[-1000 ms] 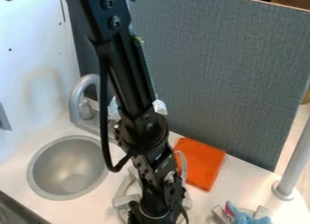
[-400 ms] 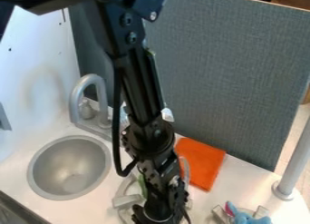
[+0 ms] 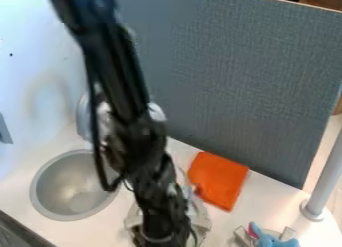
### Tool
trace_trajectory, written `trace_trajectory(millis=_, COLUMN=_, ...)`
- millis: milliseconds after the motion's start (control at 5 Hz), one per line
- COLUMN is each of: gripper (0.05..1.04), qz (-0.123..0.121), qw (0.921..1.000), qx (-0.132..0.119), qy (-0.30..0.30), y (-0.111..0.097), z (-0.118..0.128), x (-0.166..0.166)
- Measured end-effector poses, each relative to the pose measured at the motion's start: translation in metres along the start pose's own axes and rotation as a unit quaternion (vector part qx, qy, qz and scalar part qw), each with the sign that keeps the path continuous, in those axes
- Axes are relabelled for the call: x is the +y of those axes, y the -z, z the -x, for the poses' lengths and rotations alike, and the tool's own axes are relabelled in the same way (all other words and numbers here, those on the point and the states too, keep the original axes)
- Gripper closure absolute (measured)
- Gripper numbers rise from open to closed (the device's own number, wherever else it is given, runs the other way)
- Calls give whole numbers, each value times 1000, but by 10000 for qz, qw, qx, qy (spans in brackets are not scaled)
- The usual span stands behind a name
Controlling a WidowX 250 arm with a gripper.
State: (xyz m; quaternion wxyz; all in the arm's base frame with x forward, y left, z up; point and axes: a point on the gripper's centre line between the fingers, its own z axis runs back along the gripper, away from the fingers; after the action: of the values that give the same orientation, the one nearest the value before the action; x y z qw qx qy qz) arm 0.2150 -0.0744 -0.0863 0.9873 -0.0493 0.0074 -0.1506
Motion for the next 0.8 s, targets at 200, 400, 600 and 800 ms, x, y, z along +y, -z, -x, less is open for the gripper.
trace_trajectory(millis=200, gripper=644, qz=105, qw=9993, qx=-285, qy=-201, y=-24, z=10, x=7)
trace_trajectory(millis=400, gripper=644, qz=-28, qw=9980, qx=-123, qy=-615, y=-30, z=26, x=22)
trace_trajectory(millis=600, gripper=644, qz=-324, qw=9858, qx=196, qy=-1638, y=-28, z=48, x=67)
trace_trajectory(millis=800, gripper=644, qz=-353, qw=9694, qx=405, qy=-2393, y=-33, z=70, x=111)
